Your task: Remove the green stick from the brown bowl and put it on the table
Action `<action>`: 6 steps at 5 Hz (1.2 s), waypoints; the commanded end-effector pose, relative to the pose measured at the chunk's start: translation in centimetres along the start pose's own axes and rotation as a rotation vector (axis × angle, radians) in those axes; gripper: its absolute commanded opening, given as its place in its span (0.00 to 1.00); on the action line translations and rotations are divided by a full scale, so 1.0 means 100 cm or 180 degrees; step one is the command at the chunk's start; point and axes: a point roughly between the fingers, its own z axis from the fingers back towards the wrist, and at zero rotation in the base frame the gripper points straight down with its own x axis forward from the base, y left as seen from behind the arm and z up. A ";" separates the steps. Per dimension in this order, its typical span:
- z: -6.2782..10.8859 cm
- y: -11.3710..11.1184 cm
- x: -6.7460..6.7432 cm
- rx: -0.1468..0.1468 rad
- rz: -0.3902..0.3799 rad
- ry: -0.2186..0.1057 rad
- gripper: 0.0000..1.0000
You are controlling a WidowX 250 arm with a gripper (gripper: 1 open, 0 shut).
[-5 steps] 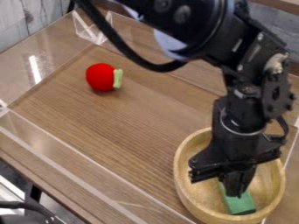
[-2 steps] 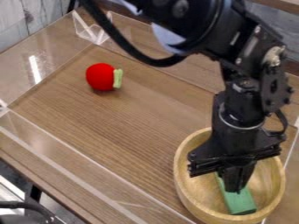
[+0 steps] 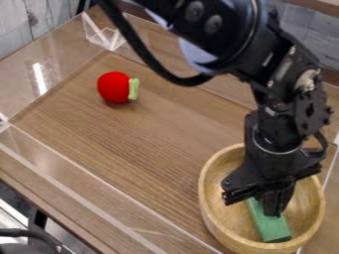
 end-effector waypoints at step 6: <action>0.043 0.012 0.002 -0.0049 0.0036 -0.0392 0.00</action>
